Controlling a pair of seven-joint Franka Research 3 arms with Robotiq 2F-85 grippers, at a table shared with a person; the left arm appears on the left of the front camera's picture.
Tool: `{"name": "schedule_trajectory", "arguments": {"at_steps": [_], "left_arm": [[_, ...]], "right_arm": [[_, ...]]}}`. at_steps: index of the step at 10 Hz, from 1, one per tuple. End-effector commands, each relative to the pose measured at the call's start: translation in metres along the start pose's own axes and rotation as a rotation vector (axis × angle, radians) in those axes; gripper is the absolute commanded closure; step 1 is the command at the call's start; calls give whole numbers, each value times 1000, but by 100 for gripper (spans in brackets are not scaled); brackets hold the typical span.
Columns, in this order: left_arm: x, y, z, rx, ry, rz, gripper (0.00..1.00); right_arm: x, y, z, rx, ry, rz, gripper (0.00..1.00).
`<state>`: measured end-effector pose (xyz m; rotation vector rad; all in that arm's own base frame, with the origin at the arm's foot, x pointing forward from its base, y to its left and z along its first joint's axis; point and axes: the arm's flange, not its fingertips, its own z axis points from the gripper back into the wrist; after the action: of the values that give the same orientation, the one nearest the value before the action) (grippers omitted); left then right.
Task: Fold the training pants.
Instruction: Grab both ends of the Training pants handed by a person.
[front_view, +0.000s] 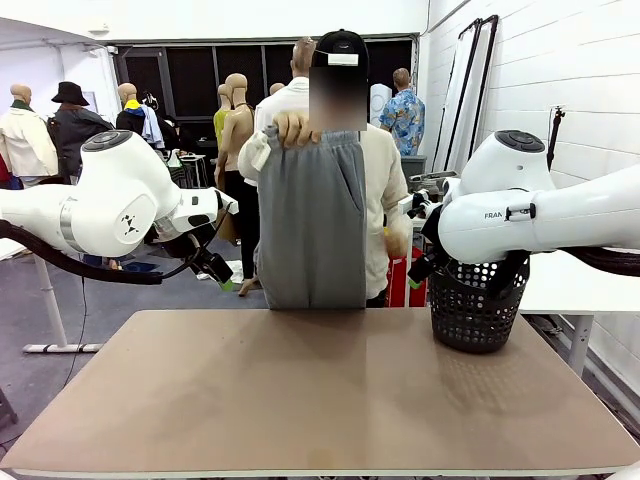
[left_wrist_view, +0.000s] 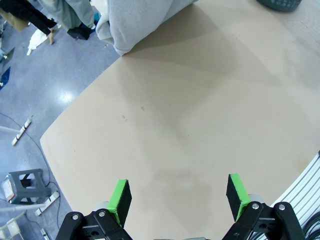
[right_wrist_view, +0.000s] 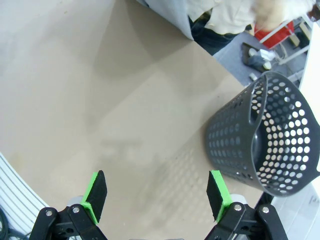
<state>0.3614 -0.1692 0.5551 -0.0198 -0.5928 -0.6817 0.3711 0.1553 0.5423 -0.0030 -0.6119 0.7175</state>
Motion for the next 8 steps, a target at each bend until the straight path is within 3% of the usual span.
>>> {"name": "schedule_trajectory", "arguments": {"at_steps": [1, 8], "left_arm": [[0, 0, -1, -3, 0, 1, 0], [0, 0, -1, -3, 0, 1, 0]], "right_arm": [[0, 0, 0, 0, 0, 0, 0], [0, 0, 0, 0, 0, 0, 0]]}}
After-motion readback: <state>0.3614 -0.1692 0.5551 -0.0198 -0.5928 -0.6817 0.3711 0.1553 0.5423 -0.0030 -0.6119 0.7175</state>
